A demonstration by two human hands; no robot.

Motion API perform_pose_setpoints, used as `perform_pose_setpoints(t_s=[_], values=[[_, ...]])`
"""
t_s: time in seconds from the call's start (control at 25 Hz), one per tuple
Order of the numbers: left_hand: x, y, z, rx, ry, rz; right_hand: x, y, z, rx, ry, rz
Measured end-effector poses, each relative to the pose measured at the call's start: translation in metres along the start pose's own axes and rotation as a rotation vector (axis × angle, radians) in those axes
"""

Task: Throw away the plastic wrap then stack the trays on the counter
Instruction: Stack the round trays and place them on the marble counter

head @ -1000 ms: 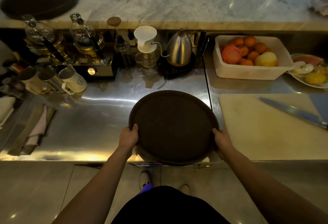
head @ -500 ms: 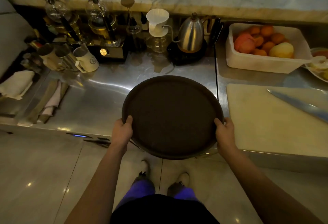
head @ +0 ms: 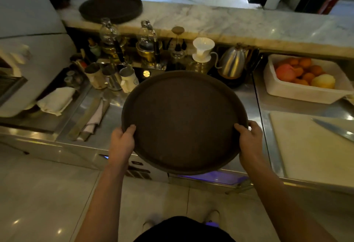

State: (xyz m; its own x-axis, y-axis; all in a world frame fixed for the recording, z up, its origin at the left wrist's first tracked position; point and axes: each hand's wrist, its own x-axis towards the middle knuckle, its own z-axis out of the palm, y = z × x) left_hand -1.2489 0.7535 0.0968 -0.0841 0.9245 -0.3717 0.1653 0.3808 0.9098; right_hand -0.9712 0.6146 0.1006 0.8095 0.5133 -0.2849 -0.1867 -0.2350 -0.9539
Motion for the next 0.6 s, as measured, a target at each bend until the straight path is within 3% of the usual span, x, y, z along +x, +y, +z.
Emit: perform_pose_setpoints(t_s=[0.32,0.6], values=[[0.035,0.063,-0.129,-0.162,0.101,0.112,-0.069,-0.058,0.133,0.092,-0.062,-0.050],[0.073,0.117,-0.155,-0.244,0.123,0.148,-0.066,-0.120,0.194,0.119,-0.098,-0.141]])
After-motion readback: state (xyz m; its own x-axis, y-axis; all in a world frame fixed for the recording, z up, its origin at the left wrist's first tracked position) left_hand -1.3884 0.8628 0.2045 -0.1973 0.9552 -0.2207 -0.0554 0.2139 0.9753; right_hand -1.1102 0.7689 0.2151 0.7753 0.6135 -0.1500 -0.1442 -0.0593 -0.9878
